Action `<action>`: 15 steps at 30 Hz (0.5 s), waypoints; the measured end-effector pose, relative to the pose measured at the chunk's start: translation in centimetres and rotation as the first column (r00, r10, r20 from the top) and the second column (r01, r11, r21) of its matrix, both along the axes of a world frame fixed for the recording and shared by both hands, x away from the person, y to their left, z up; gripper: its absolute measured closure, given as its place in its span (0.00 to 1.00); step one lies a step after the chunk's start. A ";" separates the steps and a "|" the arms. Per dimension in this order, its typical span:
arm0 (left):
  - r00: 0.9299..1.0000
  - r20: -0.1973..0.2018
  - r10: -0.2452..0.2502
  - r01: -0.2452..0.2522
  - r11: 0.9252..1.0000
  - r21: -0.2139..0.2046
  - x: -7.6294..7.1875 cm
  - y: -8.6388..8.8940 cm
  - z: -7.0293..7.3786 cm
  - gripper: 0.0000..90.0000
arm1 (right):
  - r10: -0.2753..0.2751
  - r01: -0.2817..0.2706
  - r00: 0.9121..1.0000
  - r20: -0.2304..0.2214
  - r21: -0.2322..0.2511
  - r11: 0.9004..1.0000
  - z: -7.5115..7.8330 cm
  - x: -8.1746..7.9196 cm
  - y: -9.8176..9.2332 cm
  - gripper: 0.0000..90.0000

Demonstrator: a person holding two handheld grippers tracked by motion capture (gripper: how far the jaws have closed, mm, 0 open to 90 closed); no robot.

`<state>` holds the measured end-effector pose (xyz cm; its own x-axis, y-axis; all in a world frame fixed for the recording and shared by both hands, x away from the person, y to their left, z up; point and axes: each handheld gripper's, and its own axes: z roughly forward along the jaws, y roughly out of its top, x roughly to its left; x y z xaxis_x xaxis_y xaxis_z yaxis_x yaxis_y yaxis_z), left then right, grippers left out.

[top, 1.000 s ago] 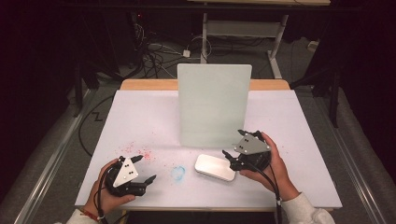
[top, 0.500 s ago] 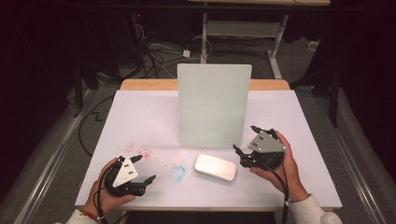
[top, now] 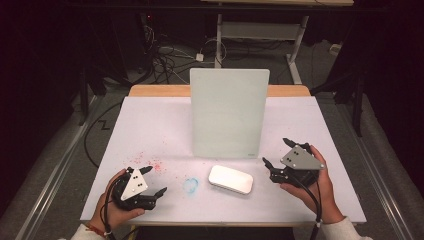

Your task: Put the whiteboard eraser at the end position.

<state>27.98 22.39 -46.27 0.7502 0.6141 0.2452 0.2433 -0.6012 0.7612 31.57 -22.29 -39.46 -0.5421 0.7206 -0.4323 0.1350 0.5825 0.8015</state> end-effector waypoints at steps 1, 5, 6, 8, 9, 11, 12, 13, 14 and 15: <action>1.000 0.000 0.001 -0.001 1.000 -0.001 0.0 0.0 0.0 0.22 | -0.003 0.003 1.000 0.000 0.003 1.000 -0.1 -0.1 -0.2 0.23; 1.000 0.000 0.002 -0.002 1.000 -0.003 0.0 0.0 0.0 0.22 | -0.018 0.018 1.000 -0.002 0.007 1.000 -0.3 -0.4 -1.0 0.23; 1.000 0.000 0.001 -0.001 1.000 -0.002 0.0 0.0 0.0 0.22 | -0.021 0.021 1.000 -0.001 0.003 1.000 -0.4 -0.5 -1.2 0.23; 1.000 0.000 0.001 -0.001 1.000 -0.003 0.0 0.0 0.0 0.22 | -0.025 0.025 1.000 0.001 0.006 1.000 -0.6 -0.7 -1.7 0.23; 1.000 -0.002 0.002 -0.002 1.000 -0.004 0.1 0.0 0.0 0.22 | -0.028 0.028 1.000 0.001 0.009 1.000 -0.6 -0.8 -1.9 0.23; 1.000 -0.002 0.003 -0.003 1.000 -0.003 0.1 0.0 0.0 0.22 | -0.037 0.038 0.999 -0.002 0.016 0.999 -0.9 -0.9 -2.3 0.23; 1.000 -0.002 0.002 -0.002 1.000 -0.003 0.1 0.0 0.0 0.22 | -0.037 0.037 0.999 -0.003 0.013 0.999 -1.0 -1.0 -2.6 0.23; 1.000 -0.002 0.002 -0.002 1.000 -0.004 0.1 0.0 0.0 0.22 | -0.041 0.041 0.999 -0.006 0.014 0.999 -1.0 -1.1 -2.7 0.23; 1.000 -0.002 0.003 -0.003 1.000 -0.004 0.1 0.0 0.0 0.22 | -0.039 0.039 0.999 -0.007 0.017 0.999 -1.1 -1.2 -2.9 0.22; 1.000 -0.001 0.004 -0.004 1.000 -0.004 0.1 0.0 0.0 0.22 | -0.038 0.038 0.999 -0.007 0.019 0.999 -1.2 -1.3 -3.1 0.22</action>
